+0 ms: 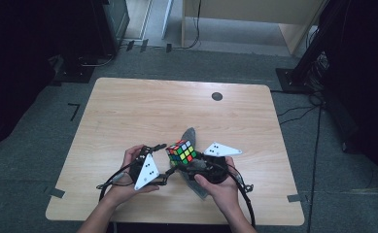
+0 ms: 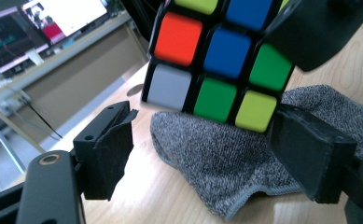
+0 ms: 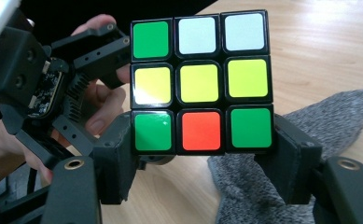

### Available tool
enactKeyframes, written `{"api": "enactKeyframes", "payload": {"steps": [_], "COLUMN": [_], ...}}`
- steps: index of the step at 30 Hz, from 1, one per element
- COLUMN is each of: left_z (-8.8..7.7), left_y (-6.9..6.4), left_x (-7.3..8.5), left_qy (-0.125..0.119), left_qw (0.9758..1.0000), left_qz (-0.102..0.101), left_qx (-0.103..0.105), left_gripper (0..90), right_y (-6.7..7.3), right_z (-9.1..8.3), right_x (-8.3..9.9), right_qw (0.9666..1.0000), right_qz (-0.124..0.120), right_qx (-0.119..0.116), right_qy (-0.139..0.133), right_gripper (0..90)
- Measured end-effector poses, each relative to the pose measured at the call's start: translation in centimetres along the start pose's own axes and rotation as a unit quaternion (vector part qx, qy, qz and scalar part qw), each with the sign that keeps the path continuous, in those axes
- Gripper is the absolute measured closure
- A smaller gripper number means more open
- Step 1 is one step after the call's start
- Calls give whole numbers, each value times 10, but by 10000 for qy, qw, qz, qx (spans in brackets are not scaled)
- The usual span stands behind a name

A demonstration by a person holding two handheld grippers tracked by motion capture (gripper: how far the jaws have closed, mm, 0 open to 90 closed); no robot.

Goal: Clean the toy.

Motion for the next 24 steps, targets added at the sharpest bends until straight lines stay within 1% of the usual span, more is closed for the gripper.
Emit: {"api": "enactKeyframes", "payload": {"steps": [3,5,7,8,10,11,12,13,15,16,17,18,19,21,22,23,24], "left_z": [2,3,3,2,2,2,1,1,1,0,-1,-2,-3,-7,-9,-11,-13], "left_y": [-4,-6,-6,-6,-8,-8,-8,-9,-7,-5,-2,3,6,17,22,27,33], "left_x": [1,1,0,-1,0,0,0,0,-1,0,2,3,4,6,7,8,9], "left_qy": [4,-24,-86,-117,-102,-99,-72,-48,1,49,108,172,200,200,185,176,168], "left_qw": [10000,9998,9997,9997,9996,9997,9999,10000,9997,9995,9989,9974,9963,9930,9909,9883,9851], "left_qz": [98,175,202,216,236,208,125,49,-200,-289,-424,-661,-799,-1153,-1325,-1511,-1707], "left_qx": [-18,-30,-79,-96,-86,-63,-16,28,137,147,153,213,231,183,159,146,158], "left_gripper": [207,213,257,293,317,327,330,333,335,336,337,338,339,340,340,340,340], "right_y": [3,5,6,6,6,5,5,5,5,5,5,5,5,2,-1,-5,-9], "right_z": [4,6,9,9,11,11,10,10,9,9,7,5,1,-6,-10,-13,-16], "right_x": [3,4,6,7,8,8,8,8,6,6,4,2,-2,-8,-11,-13,-13], "right_qw": [9999,9998,9997,9995,9991,9990,9987,9986,9984,9982,9982,9983,9982,9979,9976,9973,9972], "right_qz": [55,53,81,136,248,291,364,378,424,439,420,397,352,348,344,342,336], "right_qx": [-85,-110,-154,-168,-219,-247,-274,-308,-355,-392,-410,-419,-463,-449,-394,-329,-263], "right_qy": [87,130,187,222,253,243,236,196,137,118,84,14,-111,-321,-453,-554,-611], "right_gripper": [344,344,344,343,342,340,338,335,328,320,311,302,289,291,297,310,320]}}
Point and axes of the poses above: each handheld gripper's, and its own axes: z roughly forward along the jaws, x roughly out of its underside, y roughly to its left, the point moved 9 cm from there along z, roughly forward along the jaws, and after that the axes turned 9 degrees about -x, right-handed, at the moved point
